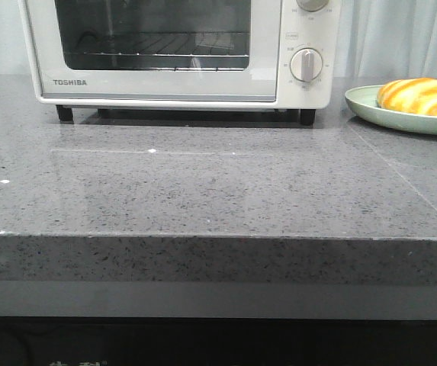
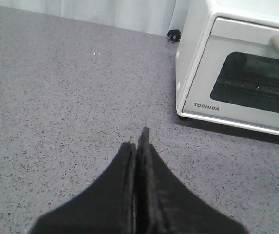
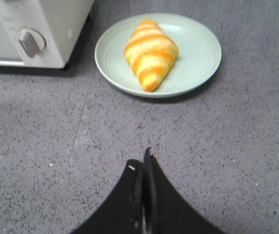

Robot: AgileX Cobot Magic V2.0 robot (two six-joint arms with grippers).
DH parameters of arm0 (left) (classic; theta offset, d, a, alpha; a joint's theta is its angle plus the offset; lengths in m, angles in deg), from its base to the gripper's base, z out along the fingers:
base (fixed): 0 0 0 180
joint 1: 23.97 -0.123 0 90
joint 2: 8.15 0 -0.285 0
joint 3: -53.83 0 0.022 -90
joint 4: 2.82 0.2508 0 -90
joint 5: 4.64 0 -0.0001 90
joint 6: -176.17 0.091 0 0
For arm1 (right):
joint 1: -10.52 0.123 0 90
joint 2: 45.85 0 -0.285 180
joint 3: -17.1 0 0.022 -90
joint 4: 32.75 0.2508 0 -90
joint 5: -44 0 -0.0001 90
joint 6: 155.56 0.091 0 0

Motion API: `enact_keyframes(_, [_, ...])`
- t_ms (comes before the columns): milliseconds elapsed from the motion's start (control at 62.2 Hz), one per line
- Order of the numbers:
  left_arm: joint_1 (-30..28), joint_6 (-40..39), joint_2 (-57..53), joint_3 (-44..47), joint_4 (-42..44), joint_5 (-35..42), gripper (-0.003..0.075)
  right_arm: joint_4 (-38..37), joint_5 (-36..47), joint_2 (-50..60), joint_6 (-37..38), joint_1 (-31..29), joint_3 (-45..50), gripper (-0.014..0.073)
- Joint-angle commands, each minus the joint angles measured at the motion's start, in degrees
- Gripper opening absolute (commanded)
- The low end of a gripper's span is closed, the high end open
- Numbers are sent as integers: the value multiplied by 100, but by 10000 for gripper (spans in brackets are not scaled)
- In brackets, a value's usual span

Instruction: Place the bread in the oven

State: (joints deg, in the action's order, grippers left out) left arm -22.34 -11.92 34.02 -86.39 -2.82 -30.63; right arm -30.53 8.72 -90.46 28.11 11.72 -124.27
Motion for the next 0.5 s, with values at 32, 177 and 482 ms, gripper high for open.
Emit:
enact_keyframes(32, [-5, 3, 187, -201, 0, 435, -18, -122, 290, -201, -64, 10, -198, -102])
enact_keyframes(177, [-5, 3, 285, -201, 0, 446, -18, -253, 273, -234, -64, 10, -198, 137])
enact_keyframes(482, [1157, 172, 362, -201, 39, 1295, -18, -253, 264, -234, -64, 10, -198, 573])
